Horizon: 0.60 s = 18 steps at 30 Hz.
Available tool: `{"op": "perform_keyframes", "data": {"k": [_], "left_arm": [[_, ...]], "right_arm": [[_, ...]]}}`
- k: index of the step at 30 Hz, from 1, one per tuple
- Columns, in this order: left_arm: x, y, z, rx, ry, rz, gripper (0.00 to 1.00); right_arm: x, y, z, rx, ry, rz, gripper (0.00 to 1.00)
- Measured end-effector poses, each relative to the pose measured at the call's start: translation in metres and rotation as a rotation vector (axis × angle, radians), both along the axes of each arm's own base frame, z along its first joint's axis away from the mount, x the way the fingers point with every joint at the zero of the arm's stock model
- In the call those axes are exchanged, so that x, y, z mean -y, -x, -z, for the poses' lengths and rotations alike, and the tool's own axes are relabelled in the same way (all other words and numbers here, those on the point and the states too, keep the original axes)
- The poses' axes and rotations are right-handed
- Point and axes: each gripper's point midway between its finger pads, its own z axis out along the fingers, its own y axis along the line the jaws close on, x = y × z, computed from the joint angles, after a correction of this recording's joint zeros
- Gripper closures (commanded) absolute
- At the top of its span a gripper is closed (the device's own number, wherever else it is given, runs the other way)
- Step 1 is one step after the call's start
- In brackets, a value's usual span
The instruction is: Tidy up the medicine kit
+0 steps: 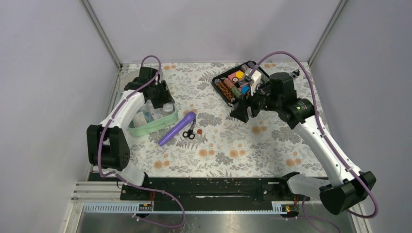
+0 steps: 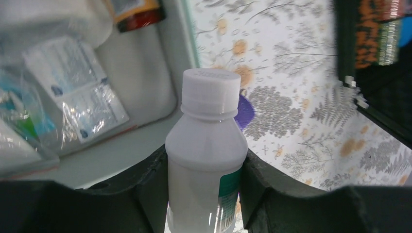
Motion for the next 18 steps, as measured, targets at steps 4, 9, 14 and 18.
{"op": "perform_keyframes", "data": {"k": [4, 9, 14, 18], "left_arm": [[-0.010, 0.007, 0.025, -0.107, -0.021, -0.110, 0.81], [-0.027, 0.008, 0.044, -0.167, -0.040, -0.224, 0.81], [-0.033, 0.007, 0.062, -0.198, -0.054, -0.258, 0.80], [-0.031, -0.004, 0.070, -0.186, -0.046, -0.257, 0.79]], "right_arm": [[0.004, -0.001, 0.004, -0.002, 0.022, 0.010, 0.19], [0.006, -0.001, 0.006, -0.006, 0.033, 0.016, 0.19], [0.006, -0.001, 0.007, -0.005, 0.034, 0.016, 0.19], [0.006, -0.001, 0.007, -0.005, 0.035, 0.015, 0.19]]}}
